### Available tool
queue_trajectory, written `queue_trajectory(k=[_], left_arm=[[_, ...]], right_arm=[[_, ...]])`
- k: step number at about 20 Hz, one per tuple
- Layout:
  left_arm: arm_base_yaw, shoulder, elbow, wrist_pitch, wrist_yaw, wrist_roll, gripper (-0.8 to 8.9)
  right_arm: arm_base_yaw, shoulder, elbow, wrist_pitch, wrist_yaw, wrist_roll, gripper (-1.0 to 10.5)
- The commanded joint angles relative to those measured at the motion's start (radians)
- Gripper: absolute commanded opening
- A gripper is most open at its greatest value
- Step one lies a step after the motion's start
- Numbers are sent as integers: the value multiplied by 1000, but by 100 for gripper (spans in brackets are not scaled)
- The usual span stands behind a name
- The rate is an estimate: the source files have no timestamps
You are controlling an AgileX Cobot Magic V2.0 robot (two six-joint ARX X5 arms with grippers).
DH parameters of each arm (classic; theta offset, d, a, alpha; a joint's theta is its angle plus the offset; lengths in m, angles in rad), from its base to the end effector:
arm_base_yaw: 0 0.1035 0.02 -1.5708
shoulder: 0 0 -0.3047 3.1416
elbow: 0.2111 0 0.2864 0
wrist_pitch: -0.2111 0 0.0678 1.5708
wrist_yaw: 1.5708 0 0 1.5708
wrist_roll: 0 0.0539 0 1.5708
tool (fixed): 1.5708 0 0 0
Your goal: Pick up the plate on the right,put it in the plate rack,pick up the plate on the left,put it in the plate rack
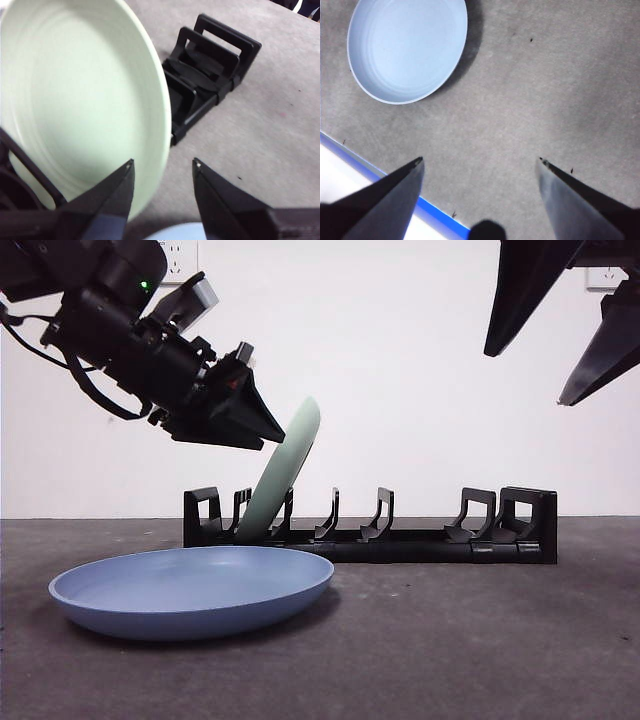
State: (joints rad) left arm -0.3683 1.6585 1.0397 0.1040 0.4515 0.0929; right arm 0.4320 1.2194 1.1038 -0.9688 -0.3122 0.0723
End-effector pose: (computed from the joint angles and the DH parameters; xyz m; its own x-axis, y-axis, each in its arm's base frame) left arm 0.3748 -0.1699 0.2362 0.5736 -0.6890 -0.4430 0.7179 0.6832 -0.1332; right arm 0.2254 0.1222 0.3116 0.2754 0.4652 -0.8413 -0.4695 0.8288 0.3046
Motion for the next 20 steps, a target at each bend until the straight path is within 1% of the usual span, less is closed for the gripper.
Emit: queue_trajectory(k=[1, 3, 5, 13, 15, 18, 20], left_arm=[[0, -67, 0, -24, 5, -10, 198], [1, -119, 1, -61, 4, -8, 199], [1, -180, 1, -111, 5, 11, 199], [0, -489, 1, -406, 0, 160, 201], [0, -570, 1, -485, 0, 182, 267], [0, -693, 1, -602, -7, 195, 353], [0, -786, 1, -686, -7, 222, 353]], right_arm=[[2, 0, -10, 22, 2, 7, 378], [2, 0, -10, 44, 2, 8, 378], [2, 0, -10, 67, 2, 13, 378], [2, 19, -10, 196, -5, 52, 378], [2, 44, -10, 240, -18, 68, 378], [5, 119, -10, 295, -72, 86, 378], [27, 206, -9, 345, -82, 99, 378]])
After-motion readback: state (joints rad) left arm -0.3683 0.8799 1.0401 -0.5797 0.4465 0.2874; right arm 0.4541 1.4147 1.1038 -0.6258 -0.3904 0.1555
